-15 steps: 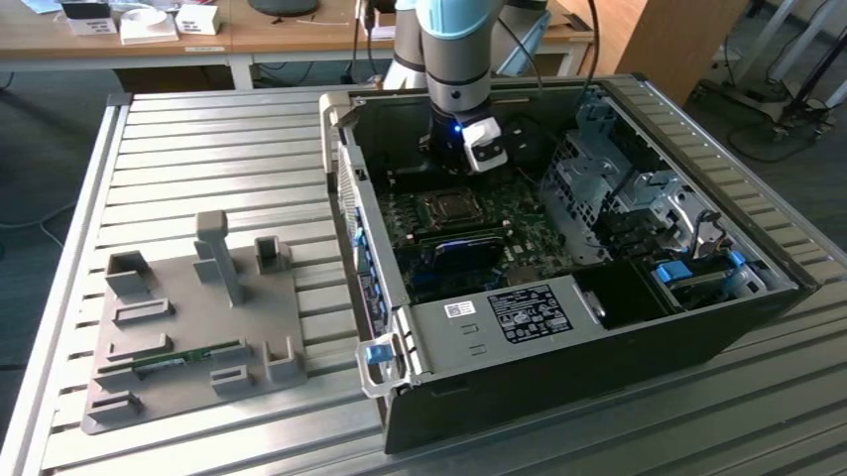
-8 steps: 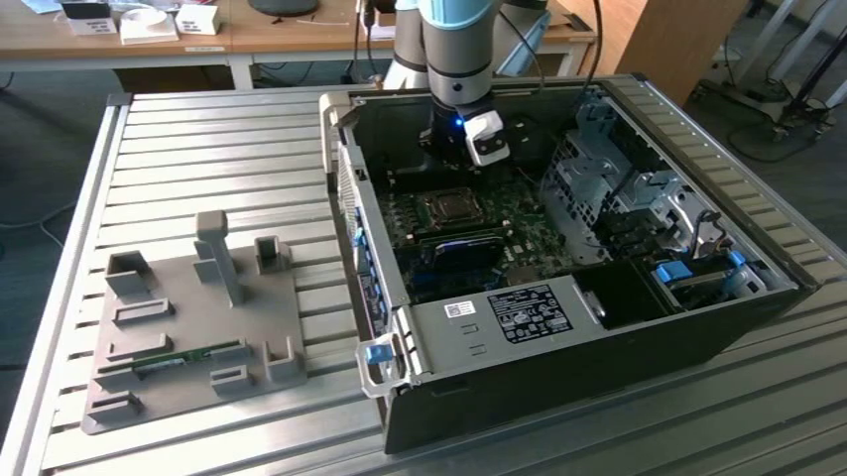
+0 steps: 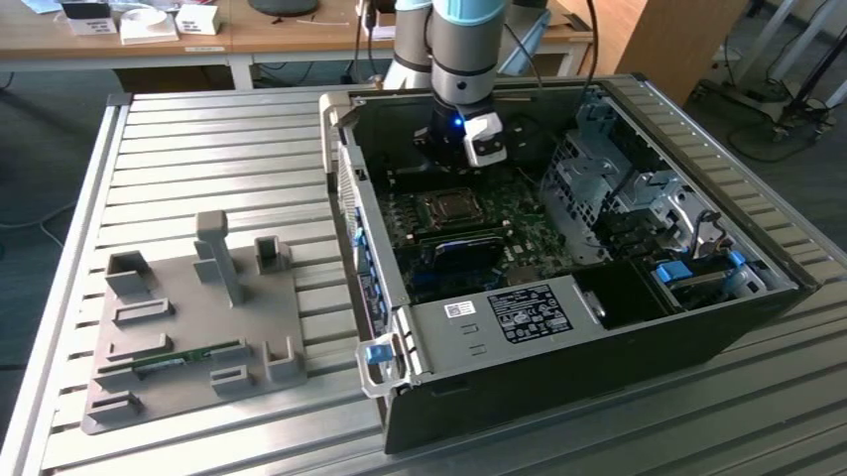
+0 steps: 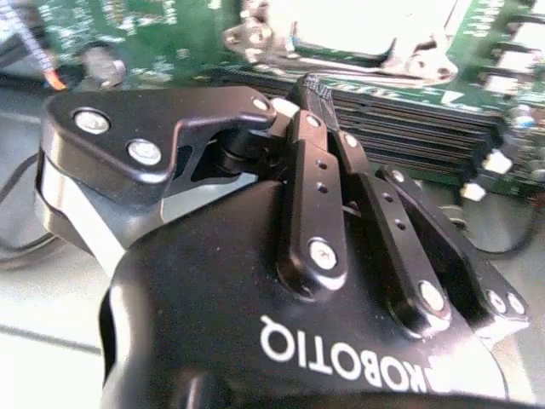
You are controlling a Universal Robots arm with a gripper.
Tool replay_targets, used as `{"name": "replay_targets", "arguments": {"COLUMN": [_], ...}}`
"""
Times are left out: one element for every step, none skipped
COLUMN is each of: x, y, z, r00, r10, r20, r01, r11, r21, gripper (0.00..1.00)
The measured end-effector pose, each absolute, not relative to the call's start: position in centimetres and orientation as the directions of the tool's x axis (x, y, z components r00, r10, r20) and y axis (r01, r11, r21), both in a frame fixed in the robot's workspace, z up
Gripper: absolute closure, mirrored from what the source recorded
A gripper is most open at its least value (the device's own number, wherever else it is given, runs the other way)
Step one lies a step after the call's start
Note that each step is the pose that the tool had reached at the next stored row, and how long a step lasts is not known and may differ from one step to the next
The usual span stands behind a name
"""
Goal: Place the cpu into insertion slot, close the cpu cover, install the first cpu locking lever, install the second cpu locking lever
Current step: 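Install the first cpu locking lever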
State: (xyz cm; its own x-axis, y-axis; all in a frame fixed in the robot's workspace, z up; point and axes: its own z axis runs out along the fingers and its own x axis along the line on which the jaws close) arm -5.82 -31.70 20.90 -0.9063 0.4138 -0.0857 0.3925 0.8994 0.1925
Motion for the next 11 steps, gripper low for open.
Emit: {"name": "replay_targets", "arguments": {"x": [-5.79,-5.77,-5.75,-5.74,-5.75,-5.75,-5.75,-5.75,-5.74,-5.74,-5.74], "y": [-31.7,-31.69,-31.69,-31.69,-31.7,-31.7,-31.7,-31.7,-31.7,-31.7,-31.7], "z": [20.89,20.89,20.89,20.88,20.89,20.89,20.89,20.88,20.88,20.88,20.88], "r00": [-0.908,-0.909,-0.91,-0.911,-0.911,-0.911,-0.911,-0.911,-0.911,-0.912,-0.916], "r10": [0.413,0.413,0.413,0.413,0.413,0.413,0.413,0.413,0.412,0.409,0.399], "r20": [-0.07,-0.052,-0.036,-0.024,-0.024,-0.024,-0.023,-0.023,-0.024,-0.024,-0.024], "r01": [0.396,0.399,0.402,0.404,0.404,0.404,0.404,0.404,0.403,0.4,0.391], "r11": [0.9,0.9,0.9,0.9,0.901,0.901,0.9,0.901,0.901,0.902,0.906], "r21": [0.185,0.176,0.168,0.162,0.161,0.161,0.161,0.161,0.161,0.16,0.16], "gripper": [0.89,0.89,0.89,0.89,0.89,0.89,0.89,0.89,0.89,0.89,0.89]}}
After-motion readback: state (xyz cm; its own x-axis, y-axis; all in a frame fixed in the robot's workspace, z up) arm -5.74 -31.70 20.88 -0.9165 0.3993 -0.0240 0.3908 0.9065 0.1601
